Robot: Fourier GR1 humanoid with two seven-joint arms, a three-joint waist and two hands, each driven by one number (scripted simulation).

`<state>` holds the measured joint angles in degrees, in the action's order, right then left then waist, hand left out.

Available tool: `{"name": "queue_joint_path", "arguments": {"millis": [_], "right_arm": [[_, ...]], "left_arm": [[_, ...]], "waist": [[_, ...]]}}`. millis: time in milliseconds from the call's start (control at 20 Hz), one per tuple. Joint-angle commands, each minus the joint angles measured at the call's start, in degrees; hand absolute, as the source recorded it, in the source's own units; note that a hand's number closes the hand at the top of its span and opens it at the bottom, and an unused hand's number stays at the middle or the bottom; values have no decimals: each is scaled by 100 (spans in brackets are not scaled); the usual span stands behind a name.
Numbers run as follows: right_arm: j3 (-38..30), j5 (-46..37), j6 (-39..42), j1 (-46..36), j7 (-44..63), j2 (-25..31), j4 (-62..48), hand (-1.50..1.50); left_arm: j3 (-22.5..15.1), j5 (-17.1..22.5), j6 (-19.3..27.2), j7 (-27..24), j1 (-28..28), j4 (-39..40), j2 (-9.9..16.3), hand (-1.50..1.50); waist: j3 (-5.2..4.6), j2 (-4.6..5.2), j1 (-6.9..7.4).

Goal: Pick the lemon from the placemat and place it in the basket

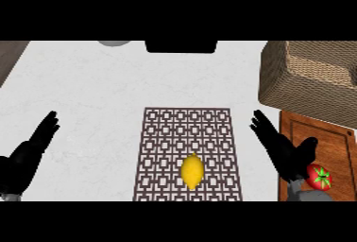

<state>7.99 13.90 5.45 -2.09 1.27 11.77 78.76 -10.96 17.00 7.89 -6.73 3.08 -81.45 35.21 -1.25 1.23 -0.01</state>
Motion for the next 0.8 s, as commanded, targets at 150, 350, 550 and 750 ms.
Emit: {"name": "queue_joint_path", "arguments": {"millis": [150, 350, 550, 750], "right_arm": [[720, -506, -374, -1290, -10, -835, 576, 150], [1966, -1225, -54, -2328, -152, -1153, 595, 150], [3465, -1873, -1908, -2240, -84, -1168, 385, -150], [4133, -2886, -2653, -2693, 1301, -1174, 224, -150]], "left_arm": [[-279, 236, 149, 801, 109, 447, -663, 0], [-643, 307, 153, 1333, 113, 581, -1006, 0], [-638, 261, 357, 1486, 142, 571, -1113, 0], [-628, 226, 459, 1599, 115, 574, -1167, 0]], "waist": [[119, -108, 119], [112, -79, 398], [116, -136, 304], [103, -180, 130]]}}
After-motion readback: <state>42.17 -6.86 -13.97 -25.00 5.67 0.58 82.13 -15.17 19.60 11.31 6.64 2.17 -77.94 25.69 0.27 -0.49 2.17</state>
